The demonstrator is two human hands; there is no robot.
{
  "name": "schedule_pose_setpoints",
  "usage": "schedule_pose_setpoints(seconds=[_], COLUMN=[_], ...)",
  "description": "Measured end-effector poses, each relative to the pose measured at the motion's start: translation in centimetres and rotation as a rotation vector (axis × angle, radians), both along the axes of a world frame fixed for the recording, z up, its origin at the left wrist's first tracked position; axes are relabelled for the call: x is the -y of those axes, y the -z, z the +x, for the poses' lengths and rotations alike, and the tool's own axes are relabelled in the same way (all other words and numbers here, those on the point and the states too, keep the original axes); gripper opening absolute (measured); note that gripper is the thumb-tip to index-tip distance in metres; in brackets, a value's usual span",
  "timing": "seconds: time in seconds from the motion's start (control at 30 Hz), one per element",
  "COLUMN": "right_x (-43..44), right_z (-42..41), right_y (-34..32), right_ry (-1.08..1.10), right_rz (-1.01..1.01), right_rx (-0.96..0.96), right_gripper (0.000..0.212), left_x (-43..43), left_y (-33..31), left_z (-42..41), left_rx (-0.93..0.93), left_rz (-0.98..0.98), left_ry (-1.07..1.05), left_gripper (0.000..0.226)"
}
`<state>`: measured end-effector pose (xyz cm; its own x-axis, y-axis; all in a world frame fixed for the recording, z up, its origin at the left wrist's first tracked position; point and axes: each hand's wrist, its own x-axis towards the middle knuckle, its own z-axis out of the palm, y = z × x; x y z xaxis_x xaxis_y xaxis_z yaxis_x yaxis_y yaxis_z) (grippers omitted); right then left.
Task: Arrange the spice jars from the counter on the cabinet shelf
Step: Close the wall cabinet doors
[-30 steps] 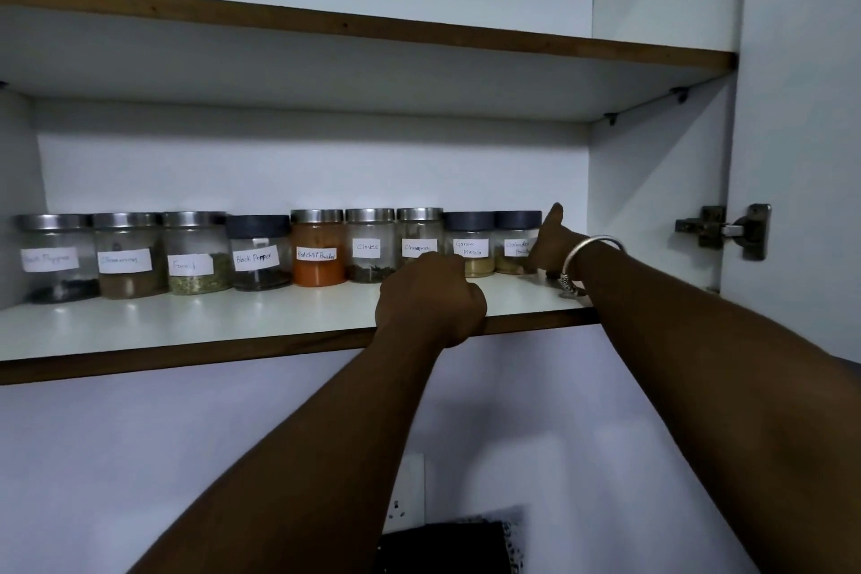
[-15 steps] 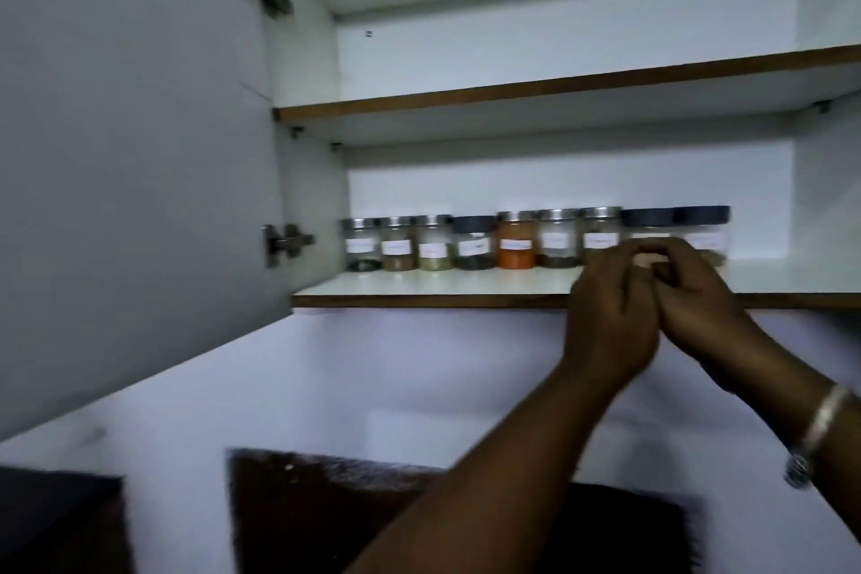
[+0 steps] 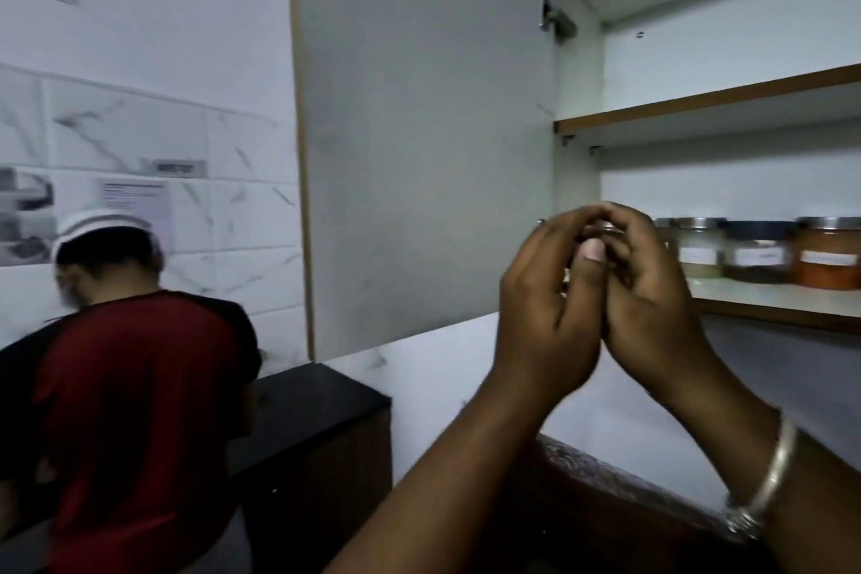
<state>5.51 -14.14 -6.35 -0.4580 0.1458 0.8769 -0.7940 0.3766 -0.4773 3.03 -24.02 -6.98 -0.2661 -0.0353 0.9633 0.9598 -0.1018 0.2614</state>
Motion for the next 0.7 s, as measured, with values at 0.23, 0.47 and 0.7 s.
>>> schedule_pose_setpoints(seconds=[0.23, 0.47, 0.7], right_x=[11.0, 18.2, 20.6], right_z=[-3.2, -5.7, -9.3], right_y=[-3.1, -4.7, -3.9], right_ry=[-0.160, 0.016, 0.196], right_rz=[0.039, 0.203, 0.299], right_rx=[-0.083, -0.120, -0.025], right_gripper=[0.062, 0.064, 0.068], left_x=[11.2, 19.2, 20.8], left_y=[-3.3, -4.2, -2.9], left_z=[-0.1, -3.1, -6.7], left_rx=[-0.167, -0.026, 0.588], left_rz=[0.023, 0.138, 0.138], left_ry=[-0.447, -0.732, -0.152], left_gripper=[0.036, 0.042, 0.045])
